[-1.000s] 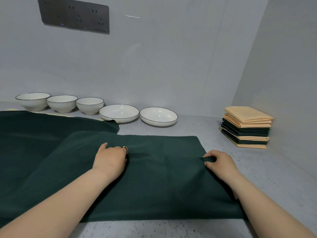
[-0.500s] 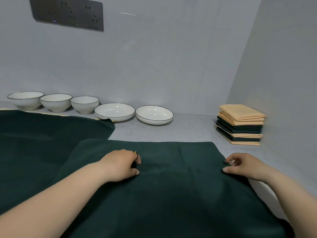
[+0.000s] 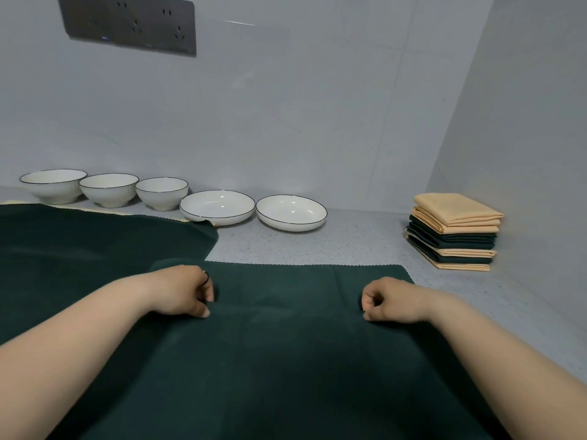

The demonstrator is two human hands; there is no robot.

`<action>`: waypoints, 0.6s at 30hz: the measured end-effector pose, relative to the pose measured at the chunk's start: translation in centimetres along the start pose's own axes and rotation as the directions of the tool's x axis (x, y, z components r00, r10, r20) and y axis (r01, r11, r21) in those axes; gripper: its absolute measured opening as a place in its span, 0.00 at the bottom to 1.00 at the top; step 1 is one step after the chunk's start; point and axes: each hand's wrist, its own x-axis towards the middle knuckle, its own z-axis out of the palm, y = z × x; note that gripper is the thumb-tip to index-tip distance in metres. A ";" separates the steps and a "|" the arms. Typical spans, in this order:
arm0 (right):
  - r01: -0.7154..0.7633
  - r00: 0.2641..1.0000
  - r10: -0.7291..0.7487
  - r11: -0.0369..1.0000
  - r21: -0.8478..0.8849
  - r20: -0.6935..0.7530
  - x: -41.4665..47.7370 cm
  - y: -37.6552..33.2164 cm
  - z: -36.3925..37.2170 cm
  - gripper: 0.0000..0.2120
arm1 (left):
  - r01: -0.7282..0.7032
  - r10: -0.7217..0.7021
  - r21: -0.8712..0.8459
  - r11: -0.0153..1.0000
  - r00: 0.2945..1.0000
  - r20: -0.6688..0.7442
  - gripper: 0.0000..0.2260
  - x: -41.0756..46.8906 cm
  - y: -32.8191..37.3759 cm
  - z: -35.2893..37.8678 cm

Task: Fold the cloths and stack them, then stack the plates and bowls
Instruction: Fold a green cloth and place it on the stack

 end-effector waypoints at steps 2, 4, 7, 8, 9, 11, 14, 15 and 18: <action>0.013 1.000 -0.013 0.999 0.045 0.001 0.4 -0.1 -0.7 0.14 | 0.027 -0.026 -0.013 1.000 0.997 0.070 0.07 0.0 -1.1 -0.8; 0.017 1.000 -0.016 0.999 0.046 -0.012 1.2 -0.5 -1.4 0.14 | 0.037 -0.032 -0.044 0.998 0.992 0.120 0.08 0.1 -2.1 -1.7; -0.001 1.000 0.001 1.000 0.000 -0.026 2.9 -1.0 -1.9 0.14 | 0.087 -0.071 -0.082 0.993 0.982 0.173 0.08 0.1 -3.3 -3.2; -0.015 0.999 0.014 1.000 -0.025 -0.032 3.4 -1.1 -1.9 0.14 | 0.110 -0.093 -0.079 0.991 0.977 0.190 0.08 0.1 -3.6 -3.7; -0.031 0.999 0.029 0.998 -0.049 -0.039 4.1 -1.2 -2.0 0.14 | 0.134 -0.119 -0.066 0.989 0.973 0.197 0.08 0.1 -3.9 -4.2; -0.058 0.996 0.053 0.995 -0.076 -0.065 5.3 -1.2 -2.0 0.14 | 0.174 -0.167 -0.028 0.984 0.973 0.160 0.09 0.5 -4.6 -5.1; -0.081 0.991 0.072 0.993 -0.081 -0.110 6.8 -1.1 -2.3 0.14 | 0.186 -0.186 -0.025 0.982 0.983 0.009 0.10 2.0 -5.3 -5.5; -0.087 0.989 0.076 0.992 -0.090 -0.125 7.3 -1.2 -2.4 0.14 | 0.187 -0.189 -0.032 0.982 0.981 -0.040 0.11 2.6 -5.4 -5.4; -0.105 0.982 0.083 0.986 -0.126 -0.169 8.8 -1.4 -2.6 0.13 | 0.213 -0.214 -0.022 0.977 0.967 -0.140 0.08 4.3 -5.6 -4.3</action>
